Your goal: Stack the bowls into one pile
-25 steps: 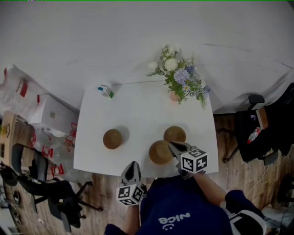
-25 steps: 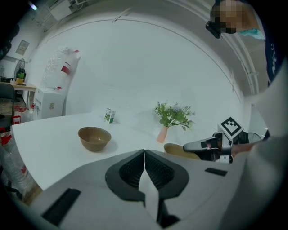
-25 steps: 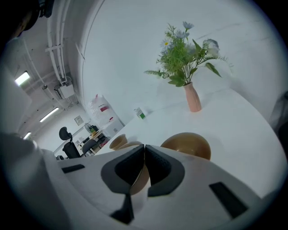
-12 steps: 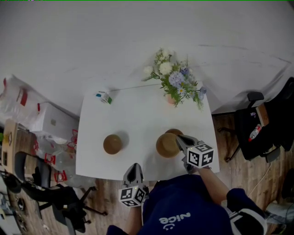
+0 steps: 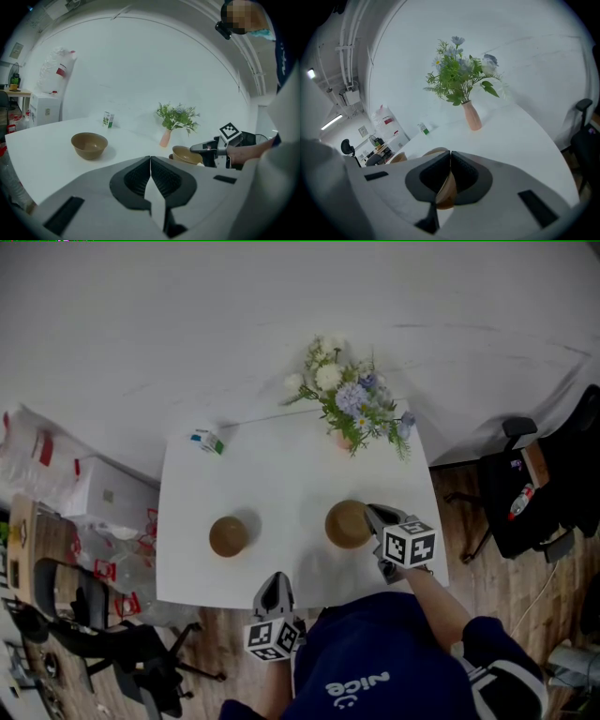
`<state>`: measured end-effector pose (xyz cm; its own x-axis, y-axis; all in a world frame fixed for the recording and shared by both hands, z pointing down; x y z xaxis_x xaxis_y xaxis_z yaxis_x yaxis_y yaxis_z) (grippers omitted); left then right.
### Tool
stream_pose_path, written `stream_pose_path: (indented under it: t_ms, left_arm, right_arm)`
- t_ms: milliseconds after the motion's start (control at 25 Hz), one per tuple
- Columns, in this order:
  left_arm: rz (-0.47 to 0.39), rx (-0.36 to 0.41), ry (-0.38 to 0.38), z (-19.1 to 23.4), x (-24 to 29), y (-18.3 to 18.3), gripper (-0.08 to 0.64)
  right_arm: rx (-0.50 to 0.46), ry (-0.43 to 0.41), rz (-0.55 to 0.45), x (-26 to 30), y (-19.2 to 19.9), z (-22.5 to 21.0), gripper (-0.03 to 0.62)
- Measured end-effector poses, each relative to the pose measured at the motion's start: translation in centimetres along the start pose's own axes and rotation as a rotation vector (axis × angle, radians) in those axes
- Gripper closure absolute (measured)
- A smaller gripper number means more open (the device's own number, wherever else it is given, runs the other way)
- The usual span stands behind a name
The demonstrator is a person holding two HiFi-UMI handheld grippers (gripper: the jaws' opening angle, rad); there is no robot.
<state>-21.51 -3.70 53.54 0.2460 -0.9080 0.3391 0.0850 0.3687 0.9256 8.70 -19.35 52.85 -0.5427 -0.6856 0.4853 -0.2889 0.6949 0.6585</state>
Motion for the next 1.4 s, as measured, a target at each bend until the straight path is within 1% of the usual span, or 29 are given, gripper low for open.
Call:
stream_pose_path:
  t_ms: [440, 680, 920, 1000, 1120, 1200, 1320, 1400]
  left_arm:
    - [0.008, 0.011, 0.005, -0.4, 0.4, 0.1, 0.540]
    - [0.019, 0.014, 0.003, -0.5, 0.5, 0.1, 0.540]
    - [0.021, 0.022, -0.002, -0.5, 0.4, 0.1, 0.540]
    - [0.022, 0.024, -0.002, -0.6, 0.4, 0.1, 0.540]
    - [0.023, 0.029, 0.003, -0.7, 0.4, 0.1, 0.540]
    - [0.019, 0.031, 0.004, -0.6, 0.4, 0.2, 0.540]
    - [0.009, 0.027, -0.002, -0.6, 0.3, 0.2, 0.540]
    - [0.003, 0.024, -0.010, -0.5, 0.1, 0.1, 0.540]
  right_arm:
    - [-0.002, 0.059, 0.011, 0.8, 0.3, -1.3, 0.563]
    - [-0.005, 0.061, 0.027, 1.4, 0.8, -1.5, 0.563]
    - [-0.013, 0.088, 0.031, 1.7, 1.0, -1.8, 0.561]
    - [-0.028, 0.084, 0.041, 1.7, 1.1, -1.8, 0.561]
    - [-0.056, 0.077, 0.052, 1.7, 1.3, -1.7, 0.545]
    - [-0.060, 0.069, 0.041, 1.6, 1.3, -1.5, 0.495]
    - [-0.073, 0.065, -0.005, 0.9, 0.8, -1.0, 0.468]
    - [-0.084, 0.057, -0.043, 0.3, 0.3, -0.4, 0.464]
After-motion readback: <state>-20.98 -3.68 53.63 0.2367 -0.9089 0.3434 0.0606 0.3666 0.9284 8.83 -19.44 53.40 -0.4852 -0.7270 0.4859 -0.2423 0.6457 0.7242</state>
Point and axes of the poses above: the fingertips, and each gripper's own axes: x forward along the fingers, z to its left, y out of its underside, the point moved 10 cm from there along -x, backward along the fingers, and after that the axes turned 11 degrees about x, right-handed, at the moved point
